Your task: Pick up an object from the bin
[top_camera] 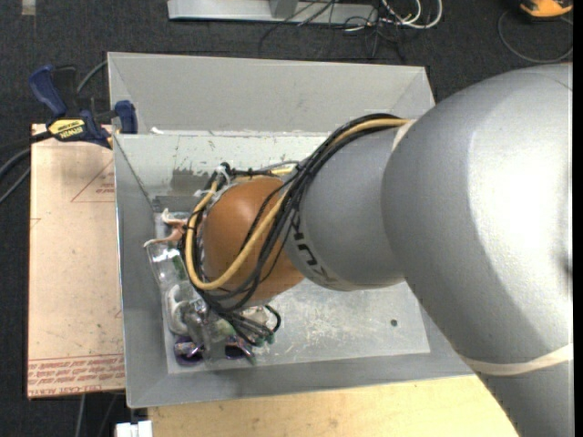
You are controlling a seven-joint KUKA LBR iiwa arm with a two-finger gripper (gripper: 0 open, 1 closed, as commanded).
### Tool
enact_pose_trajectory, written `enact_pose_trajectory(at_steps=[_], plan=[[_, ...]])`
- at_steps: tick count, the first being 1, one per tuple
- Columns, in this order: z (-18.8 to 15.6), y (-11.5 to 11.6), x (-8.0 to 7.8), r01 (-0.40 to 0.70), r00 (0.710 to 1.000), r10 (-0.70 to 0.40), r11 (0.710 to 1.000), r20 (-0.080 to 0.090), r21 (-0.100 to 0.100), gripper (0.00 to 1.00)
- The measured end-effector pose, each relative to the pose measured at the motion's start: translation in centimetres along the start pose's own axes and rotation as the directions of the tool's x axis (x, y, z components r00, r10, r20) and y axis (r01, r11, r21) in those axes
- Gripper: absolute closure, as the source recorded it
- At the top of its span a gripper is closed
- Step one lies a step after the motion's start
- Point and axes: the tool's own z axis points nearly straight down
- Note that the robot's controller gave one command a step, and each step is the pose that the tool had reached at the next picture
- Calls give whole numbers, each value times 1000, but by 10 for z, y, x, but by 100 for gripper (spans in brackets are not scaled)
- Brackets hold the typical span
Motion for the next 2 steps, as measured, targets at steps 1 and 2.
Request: enact_pose_trajectory(at_steps=[1, 2], plan=[[0, 0, 0, -1, 1000, 1, 1000, 0, 0, 100], [-165, 4, -4, -60, 998, 60, 998, 2, -1, 100]])
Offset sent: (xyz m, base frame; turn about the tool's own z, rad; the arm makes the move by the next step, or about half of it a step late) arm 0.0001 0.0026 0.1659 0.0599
